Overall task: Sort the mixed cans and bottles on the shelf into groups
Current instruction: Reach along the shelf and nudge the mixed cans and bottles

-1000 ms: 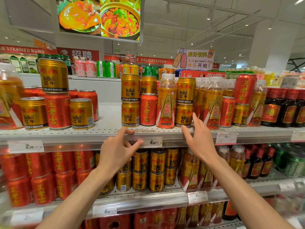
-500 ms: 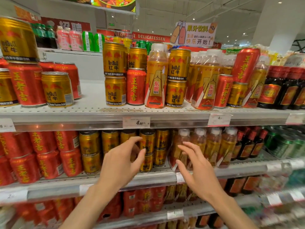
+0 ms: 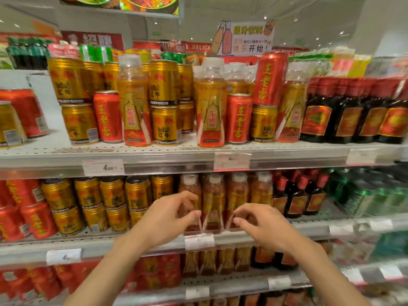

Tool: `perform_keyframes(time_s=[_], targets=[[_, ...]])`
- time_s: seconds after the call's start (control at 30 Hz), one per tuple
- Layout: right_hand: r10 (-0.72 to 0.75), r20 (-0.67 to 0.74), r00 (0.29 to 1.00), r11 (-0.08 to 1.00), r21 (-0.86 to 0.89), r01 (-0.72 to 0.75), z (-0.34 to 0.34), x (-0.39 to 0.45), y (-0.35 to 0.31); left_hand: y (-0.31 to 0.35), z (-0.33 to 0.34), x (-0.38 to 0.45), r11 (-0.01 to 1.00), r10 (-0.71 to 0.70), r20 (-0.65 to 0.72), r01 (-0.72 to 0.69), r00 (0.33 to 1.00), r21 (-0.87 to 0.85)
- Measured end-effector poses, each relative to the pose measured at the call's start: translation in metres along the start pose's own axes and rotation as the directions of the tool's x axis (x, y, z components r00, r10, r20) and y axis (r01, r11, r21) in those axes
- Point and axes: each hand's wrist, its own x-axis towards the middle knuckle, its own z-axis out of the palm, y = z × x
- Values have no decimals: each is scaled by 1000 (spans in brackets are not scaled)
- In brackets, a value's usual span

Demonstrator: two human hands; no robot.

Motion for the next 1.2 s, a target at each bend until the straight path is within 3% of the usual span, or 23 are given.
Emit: perform_keyframes(time_s=[0.2, 0.37, 0.47, 0.6, 0.67, 0.97, 1.2], targets=[[-82, -129, 988, 996, 8, 84, -57, 4, 41, 52, 5, 24, 1000, -14, -191, 17, 981, 14], [-218, -287, 933, 975, -24, 220, -80, 17, 45, 70, -10, 42, 996, -8, -371, 40, 928, 77], [-334, -386, 860, 942, -99, 322, -85, 32, 37, 71, -22, 56, 996, -51, -430, 77, 901, 43], [-421, -558, 715, 902, -175, 394, -91, 55, 18, 67, -33, 70, 996, -73, -411, 88, 909, 18], [-449, -573, 685, 888, -199, 416, -93, 64, 10, 65, -34, 72, 997, -80, -394, 76, 916, -26], [-321, -550, 771, 911, 43, 410, -91, 77, 7, 57, -41, 73, 990, -54, -320, 9, 946, -140], [-299, -565, 769, 904, 90, 417, -89, 83, 8, 58, -43, 73, 994, -34, -310, -1, 950, -111]])
